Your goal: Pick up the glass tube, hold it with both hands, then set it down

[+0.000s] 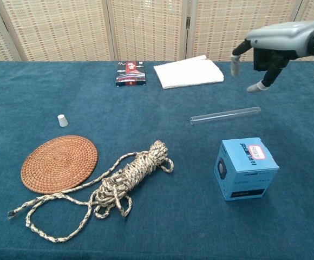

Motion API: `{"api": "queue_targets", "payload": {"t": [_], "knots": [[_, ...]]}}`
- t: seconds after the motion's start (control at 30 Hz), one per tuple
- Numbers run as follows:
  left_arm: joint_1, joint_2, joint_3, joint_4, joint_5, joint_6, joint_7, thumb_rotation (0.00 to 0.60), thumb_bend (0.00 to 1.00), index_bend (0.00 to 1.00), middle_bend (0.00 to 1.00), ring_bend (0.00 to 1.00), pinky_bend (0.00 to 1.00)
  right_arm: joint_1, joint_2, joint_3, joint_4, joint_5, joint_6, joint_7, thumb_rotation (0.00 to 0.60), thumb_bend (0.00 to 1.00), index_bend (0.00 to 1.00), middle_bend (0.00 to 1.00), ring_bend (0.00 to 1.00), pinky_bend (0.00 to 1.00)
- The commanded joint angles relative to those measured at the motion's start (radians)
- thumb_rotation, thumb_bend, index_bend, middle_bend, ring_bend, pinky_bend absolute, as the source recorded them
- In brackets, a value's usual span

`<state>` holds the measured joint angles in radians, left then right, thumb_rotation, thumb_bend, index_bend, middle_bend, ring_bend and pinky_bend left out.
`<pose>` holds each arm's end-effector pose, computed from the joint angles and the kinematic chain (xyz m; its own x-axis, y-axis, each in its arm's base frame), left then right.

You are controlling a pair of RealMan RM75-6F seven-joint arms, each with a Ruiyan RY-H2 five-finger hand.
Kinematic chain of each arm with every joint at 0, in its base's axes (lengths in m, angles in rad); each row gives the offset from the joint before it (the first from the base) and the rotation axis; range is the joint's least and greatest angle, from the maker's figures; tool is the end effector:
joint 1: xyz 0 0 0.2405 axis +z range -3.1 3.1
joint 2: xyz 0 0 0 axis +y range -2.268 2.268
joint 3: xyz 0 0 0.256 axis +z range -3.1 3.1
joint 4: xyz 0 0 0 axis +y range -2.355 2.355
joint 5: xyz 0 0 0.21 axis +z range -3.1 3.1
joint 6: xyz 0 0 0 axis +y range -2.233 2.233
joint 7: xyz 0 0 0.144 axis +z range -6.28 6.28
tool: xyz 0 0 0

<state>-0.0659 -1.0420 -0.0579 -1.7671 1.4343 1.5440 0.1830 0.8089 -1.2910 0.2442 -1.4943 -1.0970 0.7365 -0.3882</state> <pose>-0.2942 0.1745 0.1813 0.4870 -0.0392 0.8725 0.8724 0.0708 -0.4837 -0.1538 -0.3916 0.0587 0.6393 -0.2139 0.7386 -0.7426 -0.4212 0.5207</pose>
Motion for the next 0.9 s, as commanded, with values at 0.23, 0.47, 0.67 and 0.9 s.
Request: {"api": "queue_targets", "payload": {"t": [0.23,0.47,0.67,0.9], "knots": [[0.005,-0.006,0.004,0.008,0.001,-0.005,-0.002,0.6,0.36,0.0,0.0,0.0,0.0,0.094,-0.147,-0.04,0.188,0.074,-0.079,-0.028,0.6,0.25,0.43,1.0,1.0,1.0],[0.004,-0.011,0.004,0.016,-0.003,-0.015,-0.007,0.6,0.36,0.0,0.0,0.0,0.0,0.136,-0.214,-0.067,0.297,0.111,-0.118,-0.04,0.6,0.26,0.43,1.0,1.0,1.0],[0.005,-0.013,0.004,0.019,-0.004,-0.019,-0.007,0.6,0.36,0.0,0.0,0.0,0.0,0.168,-0.263,-0.082,0.374,0.142,-0.15,-0.047,0.6,0.26,0.44,1.0,1.0,1.0],[0.011,-0.011,0.006,0.02,-0.007,-0.019,-0.008,0.6,0.36,0.0,0.0,0.0,0.0,0.204,-0.314,-0.096,0.463,0.168,-0.187,-0.052,0.6,0.26,0.44,1.0,1.0,1.0]]}}
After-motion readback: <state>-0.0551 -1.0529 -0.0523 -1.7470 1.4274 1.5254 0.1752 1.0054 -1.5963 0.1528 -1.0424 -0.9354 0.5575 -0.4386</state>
